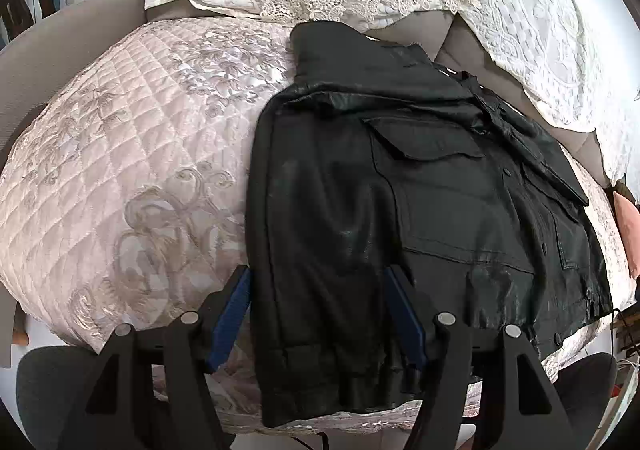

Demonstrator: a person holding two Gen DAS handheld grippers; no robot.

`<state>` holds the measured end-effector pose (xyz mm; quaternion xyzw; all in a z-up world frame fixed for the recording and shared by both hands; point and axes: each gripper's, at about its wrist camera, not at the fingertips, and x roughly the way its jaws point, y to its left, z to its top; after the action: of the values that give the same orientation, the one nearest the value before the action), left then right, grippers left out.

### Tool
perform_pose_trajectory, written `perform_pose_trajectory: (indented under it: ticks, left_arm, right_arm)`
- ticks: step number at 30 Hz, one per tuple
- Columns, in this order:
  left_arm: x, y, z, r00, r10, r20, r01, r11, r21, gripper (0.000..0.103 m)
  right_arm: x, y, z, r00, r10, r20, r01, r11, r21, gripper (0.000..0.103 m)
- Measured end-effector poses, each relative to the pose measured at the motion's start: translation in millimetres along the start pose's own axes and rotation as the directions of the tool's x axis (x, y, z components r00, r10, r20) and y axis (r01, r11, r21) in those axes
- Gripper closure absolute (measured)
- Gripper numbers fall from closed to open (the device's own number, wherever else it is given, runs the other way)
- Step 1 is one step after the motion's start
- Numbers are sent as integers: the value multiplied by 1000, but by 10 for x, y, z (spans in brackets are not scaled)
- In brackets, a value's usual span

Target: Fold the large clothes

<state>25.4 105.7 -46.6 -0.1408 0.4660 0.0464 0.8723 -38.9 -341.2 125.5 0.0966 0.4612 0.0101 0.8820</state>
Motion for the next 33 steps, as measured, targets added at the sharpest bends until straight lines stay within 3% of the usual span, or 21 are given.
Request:
perform_pose_trajectory:
  ticks: [2, 5, 8, 13, 15, 18, 26, 28, 33]
  left_arm:
    - [-52, -36, 14, 1000, -3, 14, 3, 1000, 16, 34]
    - [-223, -87, 72, 998, -7, 60, 5, 999, 35, 34]
    - [-481, -162, 163, 992, -25, 128, 18, 998, 54, 34]
    - [-991, -411, 332, 961, -71, 268, 37, 991, 129, 34]
    - [-1097, -501, 374, 950, -71, 305, 22, 987, 160, 31]
    - [-1110, -536, 300, 948, -68, 310, 11, 983, 184, 29]
    - [-625, -216, 69, 983, 13, 181, -33, 994, 107, 29]
    - [-421, -108, 40, 991, 18, 135, -29, 996, 81, 29]
    - [47, 178, 2, 1000, 19, 2, -18, 999, -33, 29]
  right_arm:
    - [-56, 108, 3, 999, -17, 36, 17, 1000, -19, 32]
    - [-205, 347, 82, 992, 31, 123, -25, 998, -55, 32]
    - [-473, 683, 209, 968, 83, 237, -49, 988, -145, 32]
    - [-726, 1041, 429, 924, 103, 369, -16, 973, -232, 32]
    - [-693, 1104, 458, 919, 81, 385, 15, 970, -241, 32]
    - [-511, 1012, 374, 944, 52, 325, 16, 979, -203, 32]
    - [73, 442, 27, 990, -32, 136, 44, 995, -90, 32]
    - [241, 221, -20, 994, -71, 86, 76, 996, -56, 32]
    - [800, -390, -61, 995, -74, -74, 79, 995, 65, 32]
